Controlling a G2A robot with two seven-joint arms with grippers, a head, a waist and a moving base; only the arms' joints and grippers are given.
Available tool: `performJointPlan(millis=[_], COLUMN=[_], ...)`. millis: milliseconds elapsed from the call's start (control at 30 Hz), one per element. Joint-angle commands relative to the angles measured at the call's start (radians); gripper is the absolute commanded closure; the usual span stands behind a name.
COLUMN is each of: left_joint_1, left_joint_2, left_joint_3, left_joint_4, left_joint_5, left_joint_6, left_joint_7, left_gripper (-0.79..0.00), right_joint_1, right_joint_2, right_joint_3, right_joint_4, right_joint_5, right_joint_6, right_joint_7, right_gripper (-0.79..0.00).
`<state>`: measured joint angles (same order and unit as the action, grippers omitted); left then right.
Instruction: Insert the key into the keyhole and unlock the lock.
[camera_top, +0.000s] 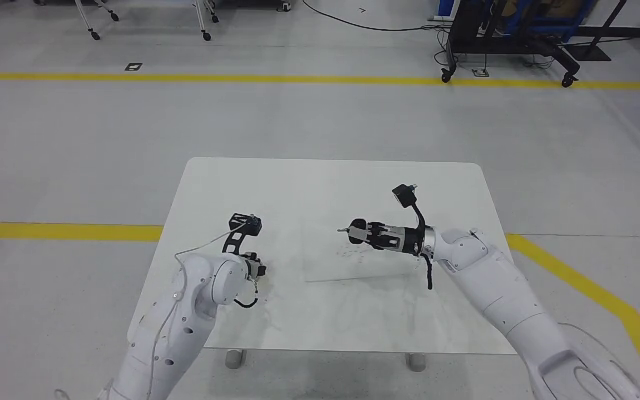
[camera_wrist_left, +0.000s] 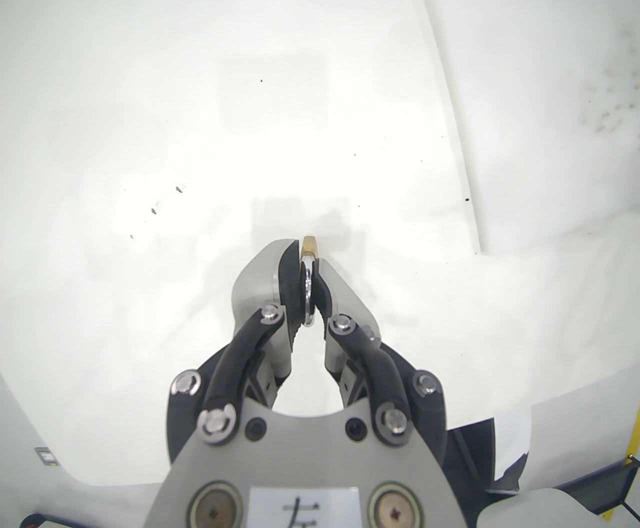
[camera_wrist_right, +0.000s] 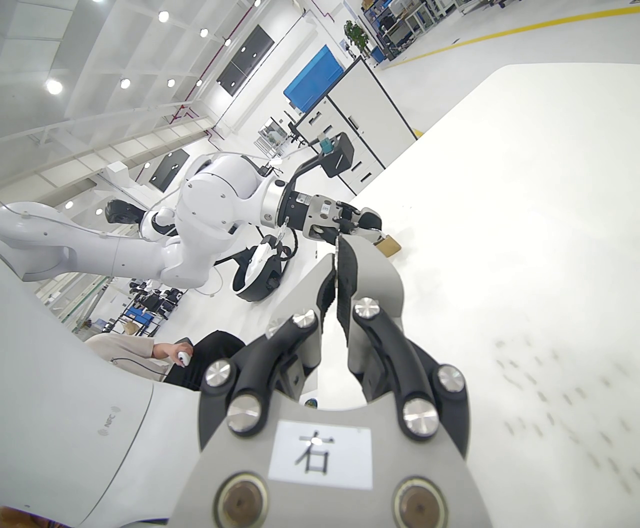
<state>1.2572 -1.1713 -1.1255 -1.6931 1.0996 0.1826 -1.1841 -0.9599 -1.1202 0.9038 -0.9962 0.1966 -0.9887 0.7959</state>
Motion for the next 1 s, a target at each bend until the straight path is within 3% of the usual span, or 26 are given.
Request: performJointPlan(millis=[0, 67, 133, 200, 667, 767, 967], left_joint_1=[0.001, 0.002, 0.002, 0.001, 0.004, 0.002, -0.003], left_joint_2=[0.000, -0.001, -0.001, -0.001, -0.003, -0.004, -0.005], left_joint_3=[0.000, 0.000, 0.001, 0.001, 0.004, 0.008, 0.007], left_joint_4=[0.000, -0.001, -0.003, -0.004, -0.014, -0.008, -0.002], left_joint_5=[0.003, 0.007, 0.013, 0.017, 0.033, 0.033, 0.040], left_joint_6=[0.000, -0.001, -0.003, -0.002, -0.016, -0.018, -0.022], left_joint_7=[0.003, 0.004, 0.001, -0.004, -0.045, -0.046, -0.052], left_gripper=[0.000, 0.000, -0.099, -0.111, -0.089, 0.000, 0.000], right_joint_1=[0.000, 0.000, 0.000, 0.000, 0.000, 0.000, 0.000], right_joint_2=[0.000, 0.000, 0.000, 0.000, 0.000, 0.000, 0.000], right_joint_3=[0.000, 0.000, 0.000, 0.000, 0.000, 0.000, 0.000], right_joint_4=[0.000, 0.000, 0.000, 0.000, 0.000, 0.000, 0.000], right_joint_5=[0.000, 0.000, 0.000, 0.000, 0.000, 0.000, 0.000], right_joint_6=[0.000, 0.000, 0.000, 0.000, 0.000, 0.000, 0.000], right_joint_7=[0.000, 0.000, 0.000, 0.000, 0.000, 0.000, 0.000], right_gripper=[0.000, 0.000, 0.000, 0.000, 0.000, 0.000, 0.000])
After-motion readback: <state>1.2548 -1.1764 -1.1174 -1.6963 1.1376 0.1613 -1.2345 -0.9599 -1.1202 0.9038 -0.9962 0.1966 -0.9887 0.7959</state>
